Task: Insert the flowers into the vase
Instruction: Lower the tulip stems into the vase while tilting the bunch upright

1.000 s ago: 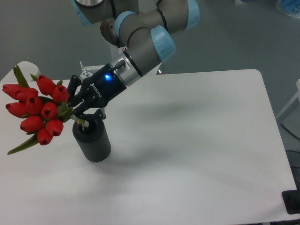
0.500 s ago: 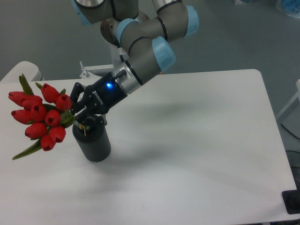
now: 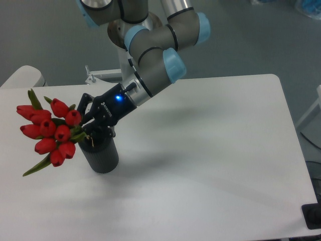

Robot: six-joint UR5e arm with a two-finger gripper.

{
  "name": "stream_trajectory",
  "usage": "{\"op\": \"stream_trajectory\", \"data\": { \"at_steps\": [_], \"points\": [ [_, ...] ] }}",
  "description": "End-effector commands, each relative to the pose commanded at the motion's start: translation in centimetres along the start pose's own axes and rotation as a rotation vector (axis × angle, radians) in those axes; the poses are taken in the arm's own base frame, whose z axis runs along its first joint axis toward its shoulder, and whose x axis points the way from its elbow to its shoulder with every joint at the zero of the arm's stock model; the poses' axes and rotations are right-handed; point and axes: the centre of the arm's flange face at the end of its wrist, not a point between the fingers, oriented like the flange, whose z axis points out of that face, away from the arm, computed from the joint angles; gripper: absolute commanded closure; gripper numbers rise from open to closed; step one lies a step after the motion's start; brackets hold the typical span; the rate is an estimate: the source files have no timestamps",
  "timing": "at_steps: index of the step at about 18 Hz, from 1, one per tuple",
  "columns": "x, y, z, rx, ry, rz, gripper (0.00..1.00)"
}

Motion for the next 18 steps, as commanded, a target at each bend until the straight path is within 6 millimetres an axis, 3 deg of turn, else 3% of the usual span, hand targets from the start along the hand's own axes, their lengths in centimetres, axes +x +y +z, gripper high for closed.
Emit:
{"op": "stream_trajectory", "data": {
  "at_steps": [6, 18],
  "points": [
    [-0.2, 1.7, 0.3, -0.004, 0.008, 0.004, 0.82],
    [-0.8, 2.7, -0.5, 0.000, -0.007, 0.003, 0.77]
  ]
}}
